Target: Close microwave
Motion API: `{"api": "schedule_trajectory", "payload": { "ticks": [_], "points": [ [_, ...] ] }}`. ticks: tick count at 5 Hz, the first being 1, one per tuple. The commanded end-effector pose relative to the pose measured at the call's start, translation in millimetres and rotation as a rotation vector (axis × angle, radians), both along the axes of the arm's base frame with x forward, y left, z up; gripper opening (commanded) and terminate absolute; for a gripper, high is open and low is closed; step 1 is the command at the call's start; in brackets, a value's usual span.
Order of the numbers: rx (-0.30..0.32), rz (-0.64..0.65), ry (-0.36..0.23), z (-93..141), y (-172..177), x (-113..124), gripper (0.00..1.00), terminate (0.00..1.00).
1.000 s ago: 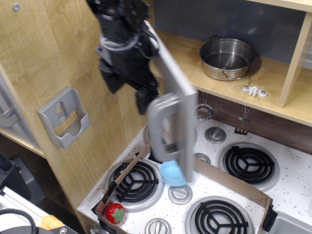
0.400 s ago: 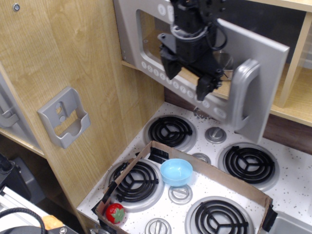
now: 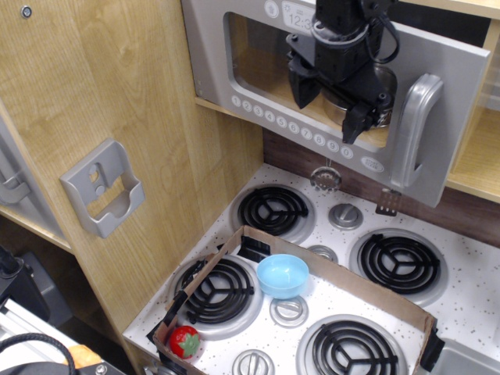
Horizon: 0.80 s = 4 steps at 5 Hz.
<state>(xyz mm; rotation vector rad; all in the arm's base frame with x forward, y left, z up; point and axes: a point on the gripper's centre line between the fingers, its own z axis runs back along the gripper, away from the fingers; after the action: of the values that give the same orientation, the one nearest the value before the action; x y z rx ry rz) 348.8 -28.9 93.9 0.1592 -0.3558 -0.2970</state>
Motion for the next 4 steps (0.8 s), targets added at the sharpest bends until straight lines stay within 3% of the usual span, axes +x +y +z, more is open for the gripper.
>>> {"api": "schedule_trajectory", "payload": {
  "ticks": [1,4],
  "points": [
    [0.024,-0.045,-0.105,26.4,-18.0,25.5,1.00,0.00],
    [0.064,-0.090,-0.154,39.1,-21.7,45.2,1.00,0.00]
  ]
}}
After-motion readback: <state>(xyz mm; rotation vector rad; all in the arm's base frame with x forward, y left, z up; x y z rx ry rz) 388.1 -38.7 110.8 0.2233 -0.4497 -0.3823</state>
